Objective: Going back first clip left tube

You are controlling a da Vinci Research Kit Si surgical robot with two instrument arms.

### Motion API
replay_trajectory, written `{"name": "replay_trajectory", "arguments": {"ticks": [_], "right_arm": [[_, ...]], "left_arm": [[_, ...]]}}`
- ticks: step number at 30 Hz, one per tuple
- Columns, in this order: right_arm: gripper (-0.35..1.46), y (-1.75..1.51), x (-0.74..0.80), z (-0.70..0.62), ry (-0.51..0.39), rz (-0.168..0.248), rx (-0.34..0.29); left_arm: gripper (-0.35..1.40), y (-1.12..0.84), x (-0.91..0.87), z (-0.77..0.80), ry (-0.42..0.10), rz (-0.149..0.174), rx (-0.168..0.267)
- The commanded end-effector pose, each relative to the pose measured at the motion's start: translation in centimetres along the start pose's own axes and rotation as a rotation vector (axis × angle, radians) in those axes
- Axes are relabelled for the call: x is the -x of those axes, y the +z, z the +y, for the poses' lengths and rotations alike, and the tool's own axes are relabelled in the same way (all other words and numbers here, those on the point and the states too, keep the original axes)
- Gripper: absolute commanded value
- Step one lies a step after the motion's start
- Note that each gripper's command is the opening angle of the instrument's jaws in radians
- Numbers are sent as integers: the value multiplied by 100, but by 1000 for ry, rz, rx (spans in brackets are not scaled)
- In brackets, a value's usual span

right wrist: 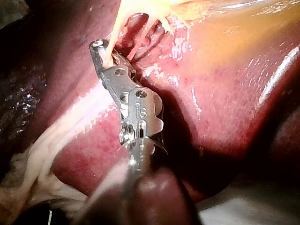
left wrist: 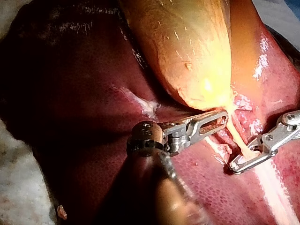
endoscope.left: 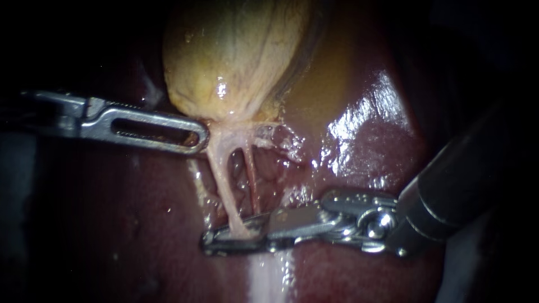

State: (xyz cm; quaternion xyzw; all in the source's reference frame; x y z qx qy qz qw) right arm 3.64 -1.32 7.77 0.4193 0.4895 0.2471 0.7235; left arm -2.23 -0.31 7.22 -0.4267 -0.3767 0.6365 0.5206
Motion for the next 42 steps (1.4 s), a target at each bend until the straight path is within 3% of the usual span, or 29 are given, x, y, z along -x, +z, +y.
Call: {"name": "replay_trajectory", "arguments": {"ticks": [1,8,9,13,27,34,42], "right_arm": [[-35,0,0,0,-1,-1,0],[-35,0,-1,1,0,-2,9],[-25,1,-3,1,2,14,7],[45,10,-15,2,-45,57,0],[49,-7,-29,2,-160,70,31],[49,-22,-33,6,-171,76,44],[49,-47,-35,0,-176,78,41]], "left_arm": [[-35,0,0,0,0,0,-1],[-35,0,0,1,0,0,-1],[-35,0,0,0,0,0,-1],[-35,0,0,0,0,0,-1],[-35,-1,0,1,0,1,-1],[-35,-1,1,1,0,1,-1],[-35,-1,1,1,0,0,-1]]}}
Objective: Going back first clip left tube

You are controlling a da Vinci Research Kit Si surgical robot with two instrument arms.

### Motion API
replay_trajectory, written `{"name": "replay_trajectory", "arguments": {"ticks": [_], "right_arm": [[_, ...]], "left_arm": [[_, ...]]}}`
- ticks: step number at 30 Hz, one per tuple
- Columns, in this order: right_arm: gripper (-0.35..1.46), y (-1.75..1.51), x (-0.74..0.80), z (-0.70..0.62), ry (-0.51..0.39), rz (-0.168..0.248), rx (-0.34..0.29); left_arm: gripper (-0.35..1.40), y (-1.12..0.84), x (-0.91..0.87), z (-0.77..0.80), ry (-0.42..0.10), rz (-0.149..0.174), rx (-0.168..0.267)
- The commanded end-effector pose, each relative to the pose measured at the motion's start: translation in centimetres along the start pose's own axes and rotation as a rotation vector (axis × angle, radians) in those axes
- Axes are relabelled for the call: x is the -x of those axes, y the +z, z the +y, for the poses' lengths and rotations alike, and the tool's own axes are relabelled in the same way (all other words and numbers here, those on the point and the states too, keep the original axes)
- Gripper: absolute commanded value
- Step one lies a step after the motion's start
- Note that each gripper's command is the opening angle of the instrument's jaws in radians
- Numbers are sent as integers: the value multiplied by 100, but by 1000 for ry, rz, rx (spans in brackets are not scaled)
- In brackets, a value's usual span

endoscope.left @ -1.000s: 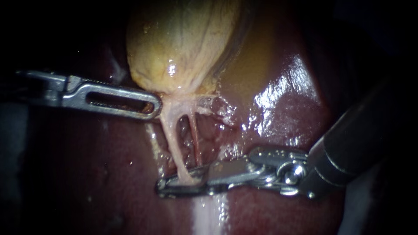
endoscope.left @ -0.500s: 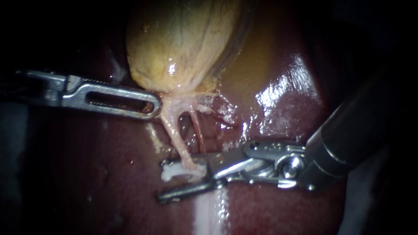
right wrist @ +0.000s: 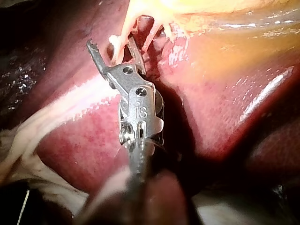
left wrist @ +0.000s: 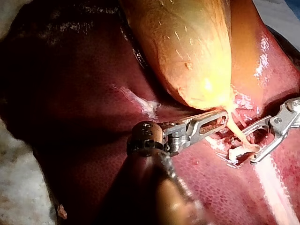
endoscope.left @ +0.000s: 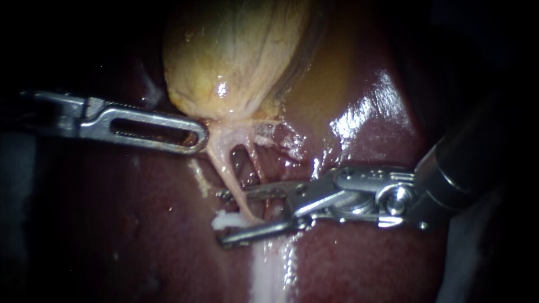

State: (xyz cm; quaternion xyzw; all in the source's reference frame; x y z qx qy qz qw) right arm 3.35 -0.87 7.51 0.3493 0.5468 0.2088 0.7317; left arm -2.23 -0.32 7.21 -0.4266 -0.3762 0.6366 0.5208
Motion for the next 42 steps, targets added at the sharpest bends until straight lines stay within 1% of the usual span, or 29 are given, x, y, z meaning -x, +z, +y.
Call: {"name": "replay_trajectory", "arguments": {"ticks": [1,5,8,10,16,21,24,29,32,37,42], "right_arm": [[49,-5,0,-1,-5,-1,-4],[49,-28,-1,-3,-7,-1,-11],[49,-46,-6,-6,-13,2,-6],[49,-60,-12,-8,-25,3,-5],[49,-97,-31,-12,-55,11,25],[49,-123,-40,-15,-76,12,32],[49,-129,-43,-16,-77,14,38],[49,-129,-43,-18,-82,13,38],[49,-130,-43,-18,-82,13,38],[49,-131,-43,-19,-83,13,37],[49,-133,-42,-19,-83,13,37]], "left_arm": [[-35,0,0,0,0,0,0],[-35,0,0,0,0,0,0],[-35,0,0,0,0,0,0],[-35,0,0,-1,0,0,0],[-35,0,0,-1,0,0,0],[-35,0,0,-1,0,0,0],[-35,1,0,-1,0,0,0],[-35,4,2,-3,2,2,-2],[-35,11,4,-8,5,4,-5],[-35,28,8,-21,11,12,-12],[-35,45,8,-28,13,11,-8]]}}
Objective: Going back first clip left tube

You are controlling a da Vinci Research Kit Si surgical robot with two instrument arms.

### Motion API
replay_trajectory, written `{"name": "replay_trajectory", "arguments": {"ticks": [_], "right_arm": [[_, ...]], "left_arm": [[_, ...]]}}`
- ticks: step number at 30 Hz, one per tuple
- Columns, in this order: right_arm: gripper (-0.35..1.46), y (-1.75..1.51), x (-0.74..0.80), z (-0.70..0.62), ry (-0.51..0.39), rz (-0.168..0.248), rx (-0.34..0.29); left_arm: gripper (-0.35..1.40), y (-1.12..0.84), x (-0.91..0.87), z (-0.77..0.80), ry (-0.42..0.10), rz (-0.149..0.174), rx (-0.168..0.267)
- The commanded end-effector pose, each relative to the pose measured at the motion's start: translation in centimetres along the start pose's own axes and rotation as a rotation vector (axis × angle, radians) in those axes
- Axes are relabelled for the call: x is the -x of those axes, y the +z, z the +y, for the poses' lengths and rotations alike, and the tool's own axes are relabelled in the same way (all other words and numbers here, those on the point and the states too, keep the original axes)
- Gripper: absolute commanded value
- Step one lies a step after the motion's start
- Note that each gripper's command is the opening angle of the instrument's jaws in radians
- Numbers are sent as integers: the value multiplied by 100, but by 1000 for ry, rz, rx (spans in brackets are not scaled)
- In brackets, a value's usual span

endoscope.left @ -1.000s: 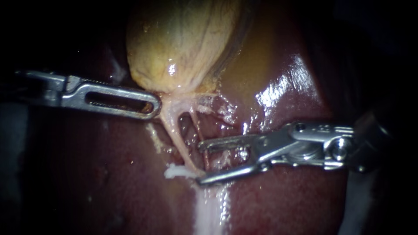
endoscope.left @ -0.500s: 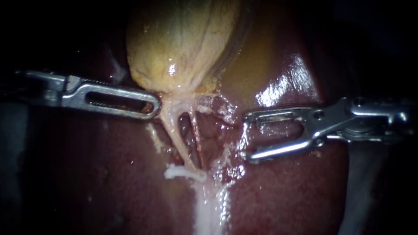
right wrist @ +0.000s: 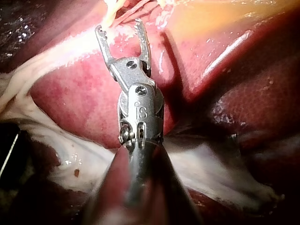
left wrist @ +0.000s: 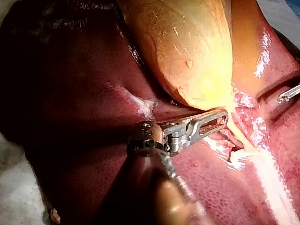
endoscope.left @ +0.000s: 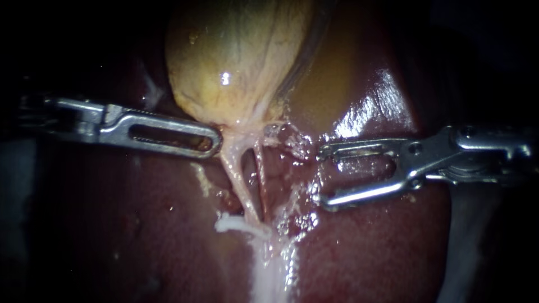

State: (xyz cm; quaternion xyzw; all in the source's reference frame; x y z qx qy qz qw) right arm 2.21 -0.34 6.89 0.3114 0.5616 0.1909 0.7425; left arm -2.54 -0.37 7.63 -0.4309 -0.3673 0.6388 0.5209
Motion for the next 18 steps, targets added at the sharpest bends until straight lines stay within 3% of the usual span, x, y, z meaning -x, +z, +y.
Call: {"name": "replay_trajectory", "arguments": {"ticks": [1,7,18], "right_arm": [[49,-1,0,0,0,0,-1],[49,-1,0,0,0,0,-1],[49,-1,-3,1,-4,0,0]], "left_arm": [[-35,3,0,-1,1,-1,-1],[-35,13,2,-4,3,-6,0],[-35,12,2,-5,3,-8,2]]}}
